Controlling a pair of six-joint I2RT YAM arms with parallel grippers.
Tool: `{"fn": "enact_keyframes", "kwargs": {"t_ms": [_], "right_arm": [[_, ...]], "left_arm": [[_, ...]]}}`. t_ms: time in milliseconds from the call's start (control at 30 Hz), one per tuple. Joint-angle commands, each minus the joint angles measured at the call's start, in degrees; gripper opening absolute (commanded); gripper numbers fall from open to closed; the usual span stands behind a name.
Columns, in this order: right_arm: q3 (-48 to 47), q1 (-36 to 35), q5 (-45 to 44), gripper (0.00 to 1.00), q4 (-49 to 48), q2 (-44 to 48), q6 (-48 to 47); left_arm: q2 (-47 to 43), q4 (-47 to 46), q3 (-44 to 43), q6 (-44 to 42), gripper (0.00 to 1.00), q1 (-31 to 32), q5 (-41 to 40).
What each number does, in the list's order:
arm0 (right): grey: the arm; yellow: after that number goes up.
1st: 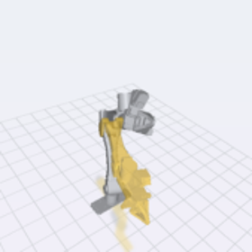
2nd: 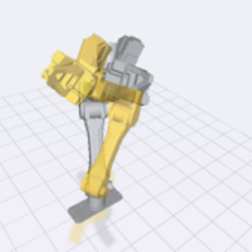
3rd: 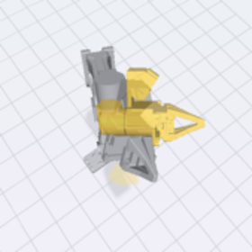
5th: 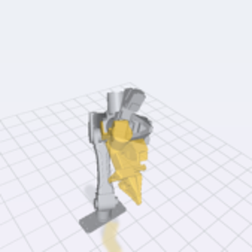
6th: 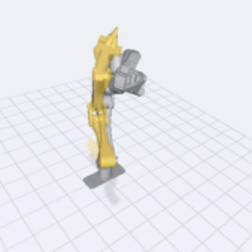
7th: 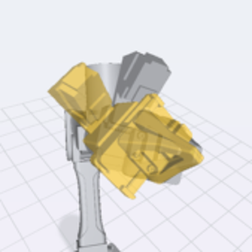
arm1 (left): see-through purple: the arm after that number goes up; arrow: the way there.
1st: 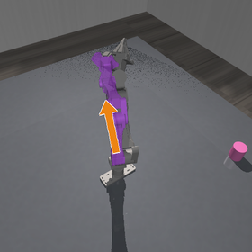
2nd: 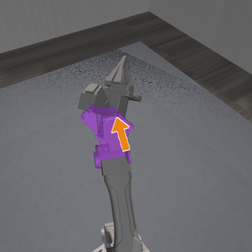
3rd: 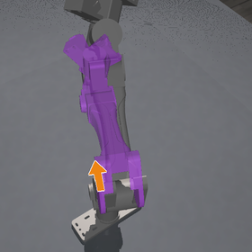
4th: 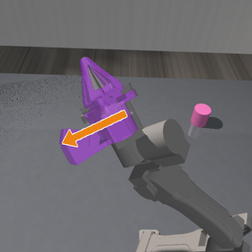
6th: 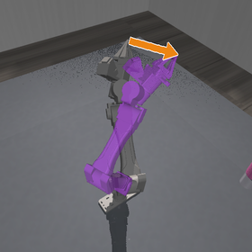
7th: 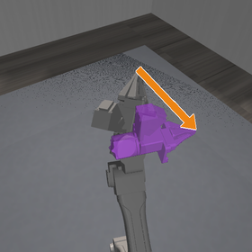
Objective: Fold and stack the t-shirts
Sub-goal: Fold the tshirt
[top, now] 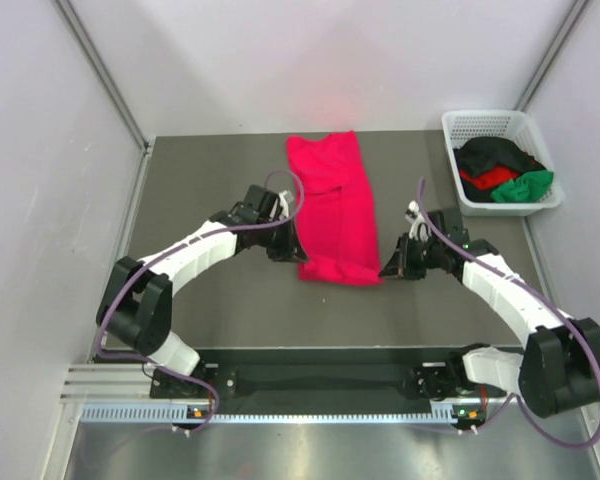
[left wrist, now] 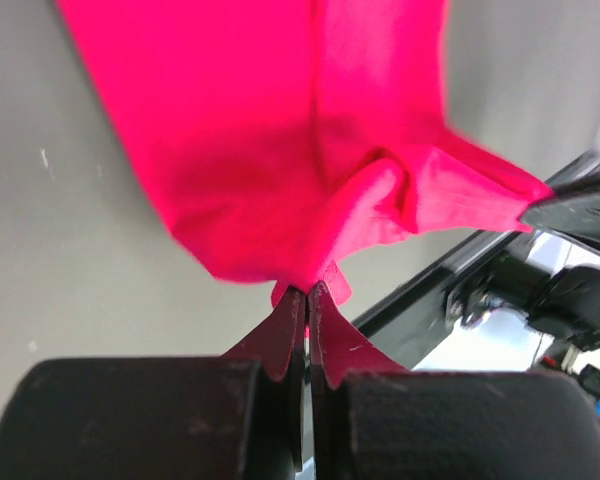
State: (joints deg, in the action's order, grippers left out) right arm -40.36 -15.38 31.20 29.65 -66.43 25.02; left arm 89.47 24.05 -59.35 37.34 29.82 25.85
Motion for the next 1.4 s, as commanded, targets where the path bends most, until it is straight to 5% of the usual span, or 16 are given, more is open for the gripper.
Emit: {"fn": "enact_keyframes", "kwargs": {"t_ms": [0,433,1033,1100,1167,1367], "right_arm": [[-5.7,2.7,0.8,0.00,-7.3,-3.0,-0.4],[-21.2,5.3,-0.4,0.00,-15.8,-20.2,-2.9],[-42.3,6.5,1.6,0.02,-15.1,-44.4,-5.2],[-44.3,6.5,0.9,0.24,-14.4,-45.9,-5.3],[-44.5,6.8,0.1,0.49,-13.4,-46.1,-5.6],[-37.2,11.1,-0.4,0.53,-8.0,-37.5,-8.0]], "left_arm": [[-0.5,-1.8,-5.0,-2.8,0.00,-1.9,0.0],[8.9,-7.1,-12.4,-5.9,0.00,-6.4,0.3],[24.2,-7.4,-26.2,-10.1,0.00,-7.9,-5.1],[25.0,-6.0,-27.2,-10.6,0.10,-7.9,-7.6],[24.5,-4.6,-27.8,-11.0,0.34,-7.8,-10.5],[14.4,0.6,-23.9,-12.6,0.54,-7.8,-17.3]]}}
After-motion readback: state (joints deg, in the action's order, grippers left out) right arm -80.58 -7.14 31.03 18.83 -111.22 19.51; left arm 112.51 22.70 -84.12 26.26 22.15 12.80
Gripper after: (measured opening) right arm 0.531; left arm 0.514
